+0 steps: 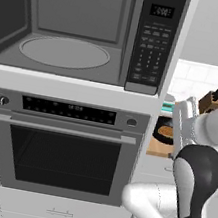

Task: Open the microwave, place the bowl with waffle inside the microwave, then close the microwave door and turn it on.

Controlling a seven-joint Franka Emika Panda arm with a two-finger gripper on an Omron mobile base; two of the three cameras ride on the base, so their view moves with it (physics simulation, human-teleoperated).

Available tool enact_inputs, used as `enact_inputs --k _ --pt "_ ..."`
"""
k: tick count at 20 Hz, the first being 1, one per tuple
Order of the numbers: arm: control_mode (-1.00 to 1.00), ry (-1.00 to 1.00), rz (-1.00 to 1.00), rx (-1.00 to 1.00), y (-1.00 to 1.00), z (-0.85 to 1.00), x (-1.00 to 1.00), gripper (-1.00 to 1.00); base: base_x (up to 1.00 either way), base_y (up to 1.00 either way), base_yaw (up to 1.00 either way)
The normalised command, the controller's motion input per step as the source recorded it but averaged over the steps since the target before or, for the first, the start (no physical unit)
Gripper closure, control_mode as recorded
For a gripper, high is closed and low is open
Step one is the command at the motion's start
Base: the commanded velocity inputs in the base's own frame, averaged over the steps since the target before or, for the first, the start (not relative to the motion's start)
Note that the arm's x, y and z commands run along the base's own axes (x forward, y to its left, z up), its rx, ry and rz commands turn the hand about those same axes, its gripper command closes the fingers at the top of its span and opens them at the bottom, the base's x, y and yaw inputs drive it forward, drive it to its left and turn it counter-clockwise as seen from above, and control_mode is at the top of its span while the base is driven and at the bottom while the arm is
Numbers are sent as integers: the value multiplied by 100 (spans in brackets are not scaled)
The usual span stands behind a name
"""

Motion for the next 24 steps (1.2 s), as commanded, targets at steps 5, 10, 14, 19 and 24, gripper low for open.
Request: enact_inputs --k 5,10,14,19,24 --pt "-100 38 -14 18 -100 -9 0 -100 0 0 0" --pt "-100 24 -6 12 -100 -18 1 -100 0 0 0" --pt "-100 5 14 0 -100 -34 7 -100 0 0 0" --pt "-100 5 33 0 -90 -43 43 -100 0 0 0" --pt "-100 -4 36 2 -79 -37 74 -100 0 0 0"
